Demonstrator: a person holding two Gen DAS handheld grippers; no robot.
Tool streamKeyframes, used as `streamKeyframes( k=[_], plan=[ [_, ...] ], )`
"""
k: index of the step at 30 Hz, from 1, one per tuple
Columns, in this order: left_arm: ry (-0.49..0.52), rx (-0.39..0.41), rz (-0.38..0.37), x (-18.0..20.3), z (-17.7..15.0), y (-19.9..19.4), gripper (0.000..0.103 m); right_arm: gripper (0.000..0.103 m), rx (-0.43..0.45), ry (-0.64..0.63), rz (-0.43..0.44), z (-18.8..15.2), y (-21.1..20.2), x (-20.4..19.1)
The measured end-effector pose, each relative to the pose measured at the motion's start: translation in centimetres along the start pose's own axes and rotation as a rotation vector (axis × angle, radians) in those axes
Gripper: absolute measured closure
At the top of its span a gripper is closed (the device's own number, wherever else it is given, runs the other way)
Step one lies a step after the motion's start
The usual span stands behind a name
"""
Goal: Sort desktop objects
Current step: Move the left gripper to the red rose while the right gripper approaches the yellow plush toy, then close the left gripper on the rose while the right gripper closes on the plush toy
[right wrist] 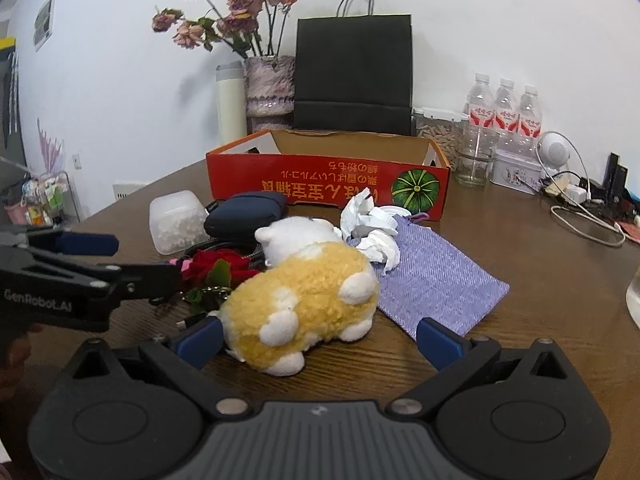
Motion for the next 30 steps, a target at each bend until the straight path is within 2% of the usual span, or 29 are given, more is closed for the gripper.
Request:
streamKeyframes(
  k=[10, 17, 20, 22, 26, 27, 28, 30],
  plan=[
    [0.055, -0.051, -0.095, 1.3, 0.3, 2.7, 0.0, 0.0, -0.037, -0.088, 0.089, 0.8, 2.5, -0.4],
    [0.035, -0.062, -0.14, 1.5, 0.0, 3.9, 0.003, 0.0, -0.036, -0.118, 0.121, 0.7, 3.7, -0.5],
    [0.006, -0.066, -0.16, 1.3, -0.1, 4.1, 0.015, 0.0, -0.035, -0.121, 0.123, 0.6, 4.1, -0.4],
    [-0.007, -0.068, -0.163, 1.2, -0.2, 4.2, 0.033, 0.0, -0.033, -0.114, 0.121, 0.5, 4.4, -0.3],
    [-0.038, -0.071, -0.169, 0.9, -0.4, 4.4, 0.049, 0.002, -0.031, -0.095, 0.125, 0.4, 4.5, 0.0],
    [-0.053, -0.076, -0.183, 1.0, -0.4, 4.4, 0.057, 0.002, -0.026, -0.092, 0.125, 0.5, 4.4, 0.0],
    [-0.069, -0.082, -0.195, 1.0, -0.5, 4.4, 0.062, 0.004, -0.022, -0.092, 0.125, 0.5, 4.4, 0.0],
    [-0.077, -0.08, -0.192, 1.0, -0.6, 4.4, 0.063, 0.005, -0.017, -0.097, 0.123, 0.6, 4.4, 0.0]
  ],
)
Point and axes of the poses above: each gripper's, at about its wrist camera, not at the fingertips, and y roughly the way its jaws point, x to its right, z to its top, the point moved 2 cm from there along y, roughly the way its jaws point, and after that the axes turned 15 degrees about x, right-handed, at the moved point
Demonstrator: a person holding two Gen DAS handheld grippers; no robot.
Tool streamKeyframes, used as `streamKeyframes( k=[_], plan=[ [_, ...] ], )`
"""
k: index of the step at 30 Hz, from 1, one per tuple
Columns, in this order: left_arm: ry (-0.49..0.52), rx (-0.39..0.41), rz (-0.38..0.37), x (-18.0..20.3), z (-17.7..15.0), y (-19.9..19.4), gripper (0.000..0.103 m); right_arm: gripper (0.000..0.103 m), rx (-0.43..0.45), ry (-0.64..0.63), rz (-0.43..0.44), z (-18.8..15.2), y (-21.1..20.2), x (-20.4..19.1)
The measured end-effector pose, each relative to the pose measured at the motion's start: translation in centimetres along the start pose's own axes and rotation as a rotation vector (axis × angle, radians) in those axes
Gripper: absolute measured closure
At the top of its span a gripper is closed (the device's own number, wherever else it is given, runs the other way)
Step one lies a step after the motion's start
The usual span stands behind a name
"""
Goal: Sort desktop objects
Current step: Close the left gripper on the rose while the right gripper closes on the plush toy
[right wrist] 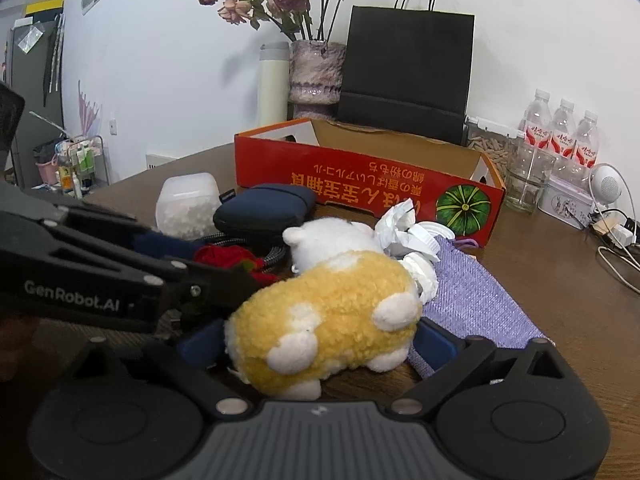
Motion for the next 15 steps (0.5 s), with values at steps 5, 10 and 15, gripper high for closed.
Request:
streamKeyframes(
  k=[5, 10, 15],
  plan=[
    [-0.016, 0.01, 0.019, 0.1, 0.0, -0.4, 0.066, 0.01, 0.017, -0.003, 0.0, 0.1, -0.3, -0.1],
    [-0.022, 0.025, 0.026, 0.2, -0.1, -0.9, 0.07, 0.016, 0.039, -0.005, -0.01, 0.1, -0.8, -0.3],
    [-0.036, 0.053, 0.035, 0.2, 0.2, -1.9, 0.071, 0.019, 0.076, 0.003, -0.023, 0.3, -1.7, -0.5]
  ],
)
Point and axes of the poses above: each gripper's, at about its wrist camera, not at the fingertips, and y roughly the way its jaws point, x to its right, z to its top, the point moved 2 cm from there along y, roughly the way its jaws point, and after that the axes turned 15 degrees about x, right-handed, at the moved point
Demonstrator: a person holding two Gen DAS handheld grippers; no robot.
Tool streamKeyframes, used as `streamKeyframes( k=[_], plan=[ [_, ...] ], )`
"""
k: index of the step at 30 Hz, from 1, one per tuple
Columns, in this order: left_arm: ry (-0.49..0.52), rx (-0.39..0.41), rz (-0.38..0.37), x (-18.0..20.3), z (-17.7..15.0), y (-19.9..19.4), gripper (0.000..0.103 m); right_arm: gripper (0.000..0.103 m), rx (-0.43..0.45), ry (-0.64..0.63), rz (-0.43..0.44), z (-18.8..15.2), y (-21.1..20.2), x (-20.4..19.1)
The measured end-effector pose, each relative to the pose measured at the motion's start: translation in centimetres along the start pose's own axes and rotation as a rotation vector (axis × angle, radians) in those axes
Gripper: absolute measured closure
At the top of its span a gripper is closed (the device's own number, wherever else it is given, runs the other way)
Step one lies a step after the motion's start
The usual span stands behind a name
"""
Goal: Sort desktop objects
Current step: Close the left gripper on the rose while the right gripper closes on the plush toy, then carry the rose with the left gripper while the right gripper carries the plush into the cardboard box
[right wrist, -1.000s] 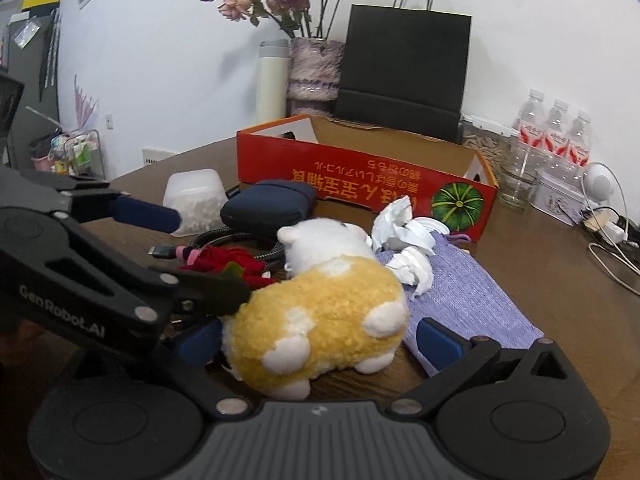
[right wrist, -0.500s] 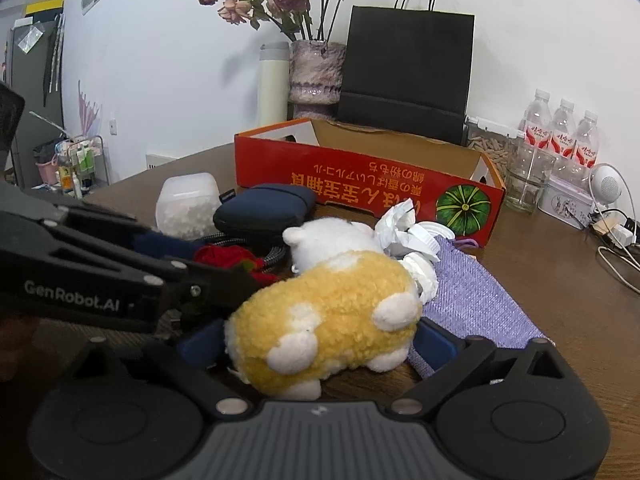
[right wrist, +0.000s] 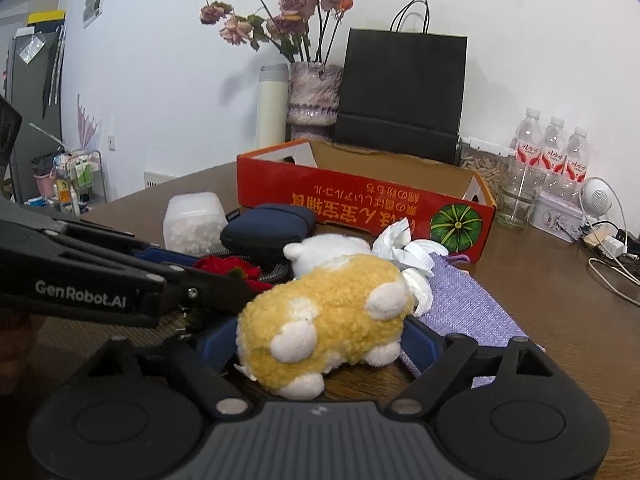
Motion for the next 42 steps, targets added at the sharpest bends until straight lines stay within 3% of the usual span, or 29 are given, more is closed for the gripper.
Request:
streamKeyframes(
  k=[3, 4, 5, 6, 12, 13, 14, 15, 19, 25, 28, 29, 32, 42],
  plan=[
    [-0.009, 0.015, 0.005, -0.1, 0.4, -0.6, 0.071, 0.021, 0.018, 0.004, -0.005, 0.2, -0.5, 0.0],
    [-0.012, 0.019, 0.006, -0.1, 0.5, -0.7, 0.071, 0.031, 0.025, 0.005, -0.004, 0.2, -0.7, 0.0],
    [-0.016, 0.023, 0.008, -0.2, 0.6, -0.9, 0.071, 0.06, 0.031, 0.01, -0.002, 0.3, -0.9, 0.0],
    [-0.017, 0.027, 0.009, -0.3, 0.6, -1.0, 0.071, 0.063, 0.031, 0.016, -0.013, 0.4, -1.0, 0.1],
    [-0.024, 0.03, 0.01, -0.3, 0.8, -1.2, 0.071, 0.059, 0.015, 0.045, -0.003, 0.2, -1.0, 0.4],
    [-0.026, 0.031, 0.012, -0.4, 0.9, -1.2, 0.071, 0.043, 0.022, 0.053, -0.002, 0.3, -1.1, 0.5],
    [-0.025, 0.032, 0.015, -0.4, 0.8, -1.3, 0.071, 0.017, 0.035, 0.056, -0.009, 0.5, -1.3, 0.7],
    [-0.024, 0.033, 0.02, -0.5, 0.8, -1.3, 0.071, 0.01, 0.051, 0.051, -0.022, 0.7, -1.3, 0.8],
    [-0.03, 0.037, 0.049, -0.9, 0.9, -1.2, 0.071, 0.009, 0.04, 0.037, -0.043, 1.8, 0.3, 1.5],
    [-0.043, 0.046, 0.086, -1.9, 1.1, -1.4, 0.071, 0.009, -0.108, 0.089, -0.058, 1.3, 5.9, 2.7],
    [-0.034, 0.05, 0.096, -2.2, 1.2, -1.4, 0.071, 0.015, -0.177, 0.126, -0.045, -0.1, 7.4, 2.9],
    [-0.036, 0.051, 0.097, -2.4, 1.2, -1.4, 0.071, 0.021, -0.179, 0.137, -0.032, -0.3, 7.4, 2.8],
    [-0.041, 0.05, 0.095, -2.7, 1.3, -1.2, 0.071, 0.027, -0.14, 0.103, -0.054, -0.1, 6.6, 2.4],
    [-0.044, 0.076, 0.087, -2.7, 2.1, -1.2, 0.071, 0.03, -0.026, 0.154, -0.059, 1.7, 3.3, 2.9]
  ],
)
Point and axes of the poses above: each gripper's, at about its wrist camera, not at the fingertips, and y roughly the way its jaws point, x to its right, z to its top, the point moved 2 cm from there along y, roughly the way its jaws point, and after that the axes turned 15 degrees about x, right-handed, at the moved point
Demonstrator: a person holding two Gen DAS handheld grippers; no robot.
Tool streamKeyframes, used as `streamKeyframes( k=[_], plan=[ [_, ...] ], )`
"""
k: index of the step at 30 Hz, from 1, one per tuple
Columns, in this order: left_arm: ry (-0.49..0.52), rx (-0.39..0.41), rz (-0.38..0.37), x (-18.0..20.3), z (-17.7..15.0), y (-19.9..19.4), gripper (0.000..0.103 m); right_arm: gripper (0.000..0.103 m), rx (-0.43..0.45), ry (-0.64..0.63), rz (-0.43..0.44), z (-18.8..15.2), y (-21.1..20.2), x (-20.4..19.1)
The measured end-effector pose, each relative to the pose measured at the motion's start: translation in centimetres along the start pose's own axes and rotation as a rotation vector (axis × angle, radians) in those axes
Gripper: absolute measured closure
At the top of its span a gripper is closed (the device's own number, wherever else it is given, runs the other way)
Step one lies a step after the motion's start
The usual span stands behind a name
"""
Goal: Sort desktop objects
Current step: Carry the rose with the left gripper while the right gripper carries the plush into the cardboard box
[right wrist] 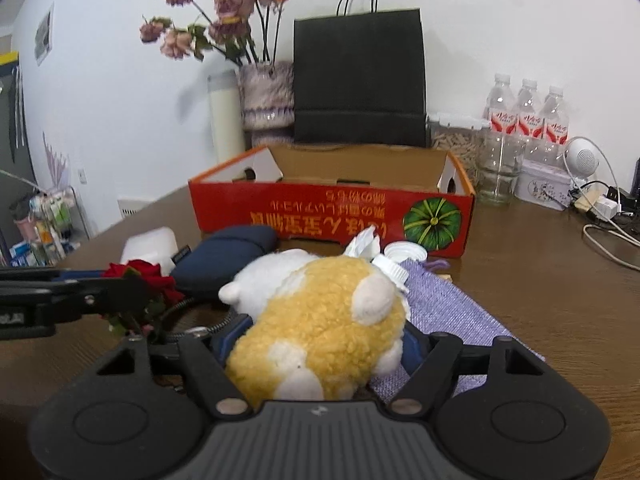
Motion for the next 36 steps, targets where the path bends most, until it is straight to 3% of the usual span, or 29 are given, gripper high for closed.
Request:
streamKeyframes(
  k=[12, 18, 24, 29, 36],
  plan=[
    [0.066, 0.137, 0.008, 0.6, 5.6, 1.5, 0.071, 0.03, 0.167, 0.023, 0.001, 6.1, 0.8, 1.2],
    [0.073, 0.215, 0.036, 0.7, 9.2, 5.3, 0.071, 0.03, 0.238, 0.034, -0.012, 9.6, 4.0, 2.2],
    [0.042, 0.226, 0.079, -0.6, 10.8, 10.8, 0.071, 0.03, 0.262, 0.068, -0.018, 12.0, 8.7, 4.1],
    [0.012, 0.174, 0.138, -2.8, 11.0, 16.2, 0.071, 0.03, 0.208, 0.103, -0.028, 12.4, 14.3, 5.9],
    [0.002, 0.055, 0.215, -5.8, 9.5, 22.8, 0.071, 0.03, 0.034, 0.114, -0.05, 10.2, 22.6, 7.5]
  ],
)
Point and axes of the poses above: each gripper's, at about its wrist camera, not at the fingertips, and y roughly the way its jaws point, x to its right, z to its top, the point moved 2 cm from there along y, roughly the way its jaws point, and after that the axes turned 15 degrees about x, right-handed, at the moved point
